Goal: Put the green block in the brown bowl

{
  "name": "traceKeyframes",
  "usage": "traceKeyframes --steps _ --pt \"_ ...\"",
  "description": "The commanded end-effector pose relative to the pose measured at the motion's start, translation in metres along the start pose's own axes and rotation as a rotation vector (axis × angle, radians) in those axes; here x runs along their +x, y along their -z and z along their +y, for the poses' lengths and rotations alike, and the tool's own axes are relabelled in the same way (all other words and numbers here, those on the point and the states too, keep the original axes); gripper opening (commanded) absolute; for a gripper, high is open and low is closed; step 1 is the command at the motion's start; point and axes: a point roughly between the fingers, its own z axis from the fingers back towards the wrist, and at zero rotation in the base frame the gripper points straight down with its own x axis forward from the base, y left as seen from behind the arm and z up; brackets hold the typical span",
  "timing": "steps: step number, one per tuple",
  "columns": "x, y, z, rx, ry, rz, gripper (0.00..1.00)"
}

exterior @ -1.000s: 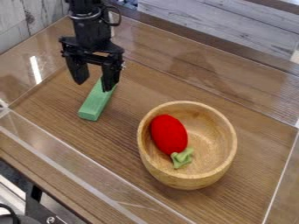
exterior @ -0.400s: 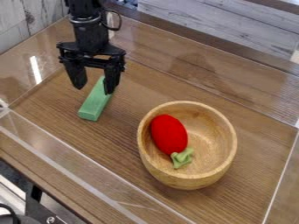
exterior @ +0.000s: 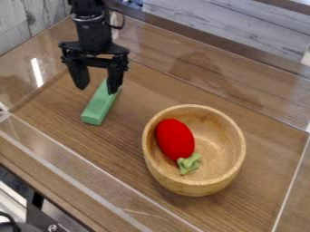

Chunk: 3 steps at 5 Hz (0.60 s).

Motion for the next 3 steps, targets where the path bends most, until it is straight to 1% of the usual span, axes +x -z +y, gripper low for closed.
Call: traceKeyframes --steps 1,2,3 --pt "0.007 -0.014 0.001 0.001 0.055 -0.034 1.00" --pt "0.008 -0.013 -0.001 -0.003 0.104 -0.020 1.00" --pt "0.014 -0.003 0.006 -0.005 0.160 -0.005 1.00"
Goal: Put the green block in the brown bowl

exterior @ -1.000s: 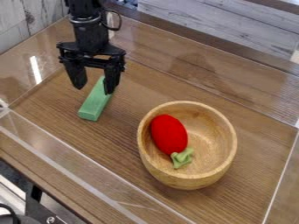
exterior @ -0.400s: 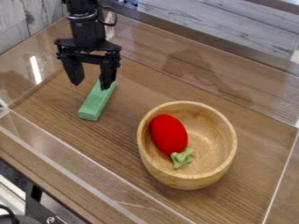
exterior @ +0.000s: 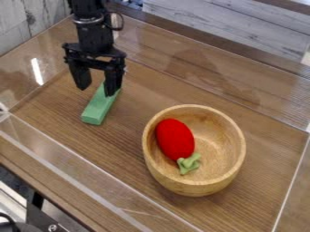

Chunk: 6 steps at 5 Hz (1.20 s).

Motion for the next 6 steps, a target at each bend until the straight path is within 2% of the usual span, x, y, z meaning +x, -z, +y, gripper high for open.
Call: traceKeyframes --steps 1,3,4,5,6 --pt "0.012 -0.008 0.014 0.012 0.036 -0.048 1.00" --pt "0.028 -0.001 0.012 -0.018 0.017 -0.038 1.00" --pt "0.028 -0.005 0.007 -0.024 0.050 -0.029 1.00" --pt "0.031 0.009 0.017 -0.021 0.071 -0.012 0.00" --pt "0.032 0.013 0.024 -0.012 0.095 -0.016 0.00"
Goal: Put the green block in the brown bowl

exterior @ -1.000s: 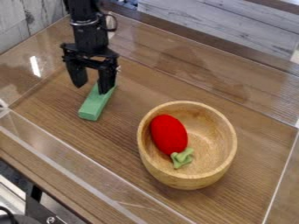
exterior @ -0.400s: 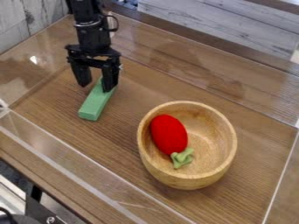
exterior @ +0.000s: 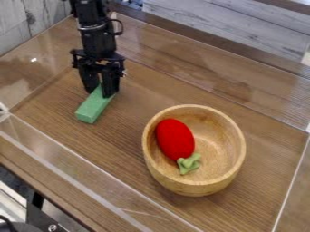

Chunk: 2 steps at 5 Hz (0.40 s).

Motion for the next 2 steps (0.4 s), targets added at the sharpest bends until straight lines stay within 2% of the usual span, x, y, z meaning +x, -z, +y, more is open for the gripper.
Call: traceKeyframes --steps 1,2 --pt "0.004 -0.027 0.003 0.027 0.002 -0.040 0.00" --pt "0.006 -0.047 -0.001 0.036 0.005 -0.054 0.00"
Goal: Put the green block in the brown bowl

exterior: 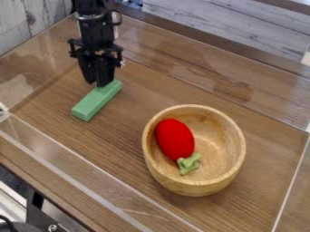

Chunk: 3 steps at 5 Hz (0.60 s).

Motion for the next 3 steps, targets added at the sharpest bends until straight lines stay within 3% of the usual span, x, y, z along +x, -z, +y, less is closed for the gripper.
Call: traceKeyframes --steps 1,2,3 --pt "0.000 -0.039 -0.005 0.049 -0.014 -0.101 0.00" --pt "-0.005 -0.029 -0.007 0.049 -0.032 -0.093 1.00" --pt "-0.010 -0.034 -0.012 0.052 -0.050 -0.104 0.00"
